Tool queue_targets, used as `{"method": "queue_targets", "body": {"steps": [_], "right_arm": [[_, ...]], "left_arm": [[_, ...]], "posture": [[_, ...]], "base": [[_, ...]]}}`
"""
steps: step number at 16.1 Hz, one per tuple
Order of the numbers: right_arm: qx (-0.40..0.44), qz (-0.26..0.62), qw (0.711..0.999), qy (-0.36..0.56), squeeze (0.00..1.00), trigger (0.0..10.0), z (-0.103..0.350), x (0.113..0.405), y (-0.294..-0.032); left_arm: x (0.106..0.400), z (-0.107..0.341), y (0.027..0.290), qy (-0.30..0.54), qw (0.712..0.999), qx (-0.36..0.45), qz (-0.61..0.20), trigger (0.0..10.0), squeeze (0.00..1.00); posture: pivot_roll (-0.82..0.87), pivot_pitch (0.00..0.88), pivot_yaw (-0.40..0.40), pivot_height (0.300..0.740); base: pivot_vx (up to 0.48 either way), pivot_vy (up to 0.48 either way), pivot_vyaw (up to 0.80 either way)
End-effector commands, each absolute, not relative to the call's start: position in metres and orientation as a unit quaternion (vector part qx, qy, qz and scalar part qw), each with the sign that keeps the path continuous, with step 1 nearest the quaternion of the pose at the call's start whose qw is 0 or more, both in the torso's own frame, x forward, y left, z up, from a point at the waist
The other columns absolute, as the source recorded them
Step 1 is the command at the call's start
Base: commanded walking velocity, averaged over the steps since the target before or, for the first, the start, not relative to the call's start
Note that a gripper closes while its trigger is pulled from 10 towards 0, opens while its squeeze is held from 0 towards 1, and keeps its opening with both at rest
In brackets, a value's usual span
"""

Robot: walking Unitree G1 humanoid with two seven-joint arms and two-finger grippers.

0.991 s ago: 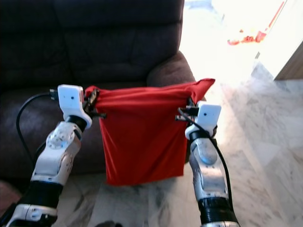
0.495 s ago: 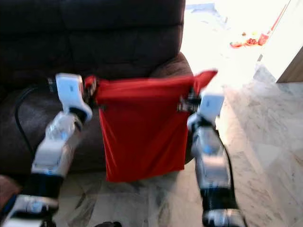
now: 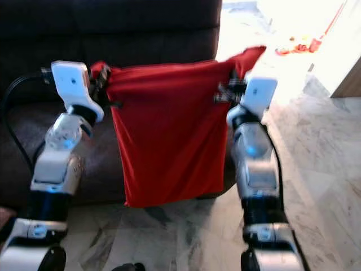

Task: Move the pillow to the sofa from floor

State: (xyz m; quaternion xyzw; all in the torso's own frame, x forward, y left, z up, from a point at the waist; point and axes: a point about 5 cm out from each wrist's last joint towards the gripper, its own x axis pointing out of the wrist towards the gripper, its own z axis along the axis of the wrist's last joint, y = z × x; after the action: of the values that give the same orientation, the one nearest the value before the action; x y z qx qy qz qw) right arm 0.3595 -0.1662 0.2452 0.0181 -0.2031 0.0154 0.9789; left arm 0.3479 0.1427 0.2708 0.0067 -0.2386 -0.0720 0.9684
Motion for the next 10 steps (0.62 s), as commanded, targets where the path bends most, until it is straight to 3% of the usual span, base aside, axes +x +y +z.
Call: {"method": "queue_targets", "body": {"steps": [1,10], "right_arm": [[0.017,0.004,0.958,-0.285,0.0,10.0,0.281,0.353,-0.174],[0.003,-0.017,0.943,-0.332,0.0,10.0,0.286,0.34,-0.186]], "left_arm": [[0.337,0.307,0.148,-0.327,0.943,0.027,-0.054,10.0,0.0],[0.32,0.312,0.142,-0.384,0.92,0.078,-0.033,10.0,0.0]], "posture": [[0.09,0.117,0.001,0.74],[0.08,0.091,0.006,0.74]], "base": [[0.0,0.0,0.0],[0.0,0.0,0.0]]}}
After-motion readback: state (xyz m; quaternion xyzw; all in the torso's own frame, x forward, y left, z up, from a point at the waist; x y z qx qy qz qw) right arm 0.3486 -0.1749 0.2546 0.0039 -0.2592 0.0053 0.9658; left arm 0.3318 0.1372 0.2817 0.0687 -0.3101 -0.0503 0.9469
